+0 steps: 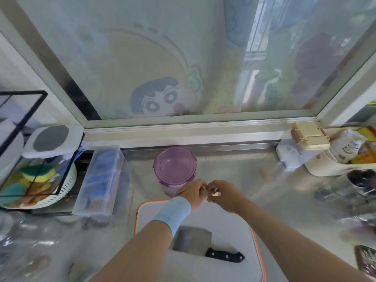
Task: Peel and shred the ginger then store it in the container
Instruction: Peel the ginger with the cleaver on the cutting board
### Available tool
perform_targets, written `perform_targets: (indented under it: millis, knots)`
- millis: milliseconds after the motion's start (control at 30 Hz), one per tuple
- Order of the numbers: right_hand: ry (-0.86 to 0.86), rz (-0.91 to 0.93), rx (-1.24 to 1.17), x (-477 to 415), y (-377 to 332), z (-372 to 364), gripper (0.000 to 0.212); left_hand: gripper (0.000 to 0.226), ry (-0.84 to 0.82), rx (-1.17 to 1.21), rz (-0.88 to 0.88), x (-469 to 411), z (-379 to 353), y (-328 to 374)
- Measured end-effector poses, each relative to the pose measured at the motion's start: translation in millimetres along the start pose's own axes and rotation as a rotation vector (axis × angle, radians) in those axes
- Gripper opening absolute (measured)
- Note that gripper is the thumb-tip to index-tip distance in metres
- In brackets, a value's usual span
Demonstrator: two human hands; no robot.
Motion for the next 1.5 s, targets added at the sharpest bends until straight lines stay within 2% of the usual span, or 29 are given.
perform_targets:
  millis: [100, 267, 533, 667, 733, 867, 1000, 1133, 1200, 1333, 1433, 1500]
  knots:
    - [0.020, 0.012, -0.025, 19.4, -31.5, -21.1, 0.032, 0.025, 0.019, -0.006, 0.035, 31.4, 4.8, -35.0]
    - [0.014, -0.011, -0.002, 44.8, -68.0, -69.3, 0.032, 0.027, 0.032, 0.040, 0.041, 81.8, 8.9, -85.4]
    - [-0.136, -0.031, 0.367, 81.6, -68.5, -135.2, 0.038, 0.023, 0.117, 0.058, 0.123, 126.7, 1.5, -170.7]
    - [-0.219, 0.044, 0.654, 93.7, -51.0, -157.9, 0.039, 0.019, 0.130, 0.100, 0.172, 130.6, -11.6, -195.5]
    - [-0.204, 0.094, 0.720, 91.9, -44.4, -163.9, 0.036, 0.015, 0.143, 0.101, 0.194, 129.2, -16.1, -201.5]
    - [-0.063, 0.109, 0.725, 81.4, -34.0, -156.9, 0.022, 0.020, 0.161, 0.134, 0.264, 120.9, -20.1, -210.0]
    - [0.040, -0.043, 0.649, 72.0, -10.5, -130.1, 0.024, 0.036, 0.173, 0.187, 0.296, 108.5, -24.7, -206.9]
    - [0.048, -0.066, 0.717, 60.3, -10.8, -117.8, 0.022, 0.023, 0.160, 0.191, 0.285, 89.8, -37.5, -190.8]
    - [0.030, -0.026, 0.641, 59.6, -19.1, -124.6, 0.026, 0.021, 0.154, 0.208, 0.278, 82.4, -48.1, -182.4]
    - [-0.130, 0.031, 0.277, 61.3, -33.5, -156.2, 0.048, 0.027, 0.188, 0.246, 0.261, 79.6, -60.2, -174.6]
    - [-0.213, 0.081, 0.273, 56.2, -42.5, -175.6, 0.055, 0.029, 0.195, 0.254, 0.239, 82.4, -58.5, -178.9]
    - [-0.214, 0.093, 0.283, 51.1, -44.4, -181.8, 0.048, 0.034, 0.180, 0.220, 0.208, 83.6, -57.4, -183.8]
Point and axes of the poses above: each hand's wrist, its own x-axis away from the middle knuckle, its own z-axis out of the back of the hand, y = z × x, the point moved 8 cm from there along -x, towards the middle knuckle, and after that the axes turned 10 degrees about z, right-handed, at the moved point
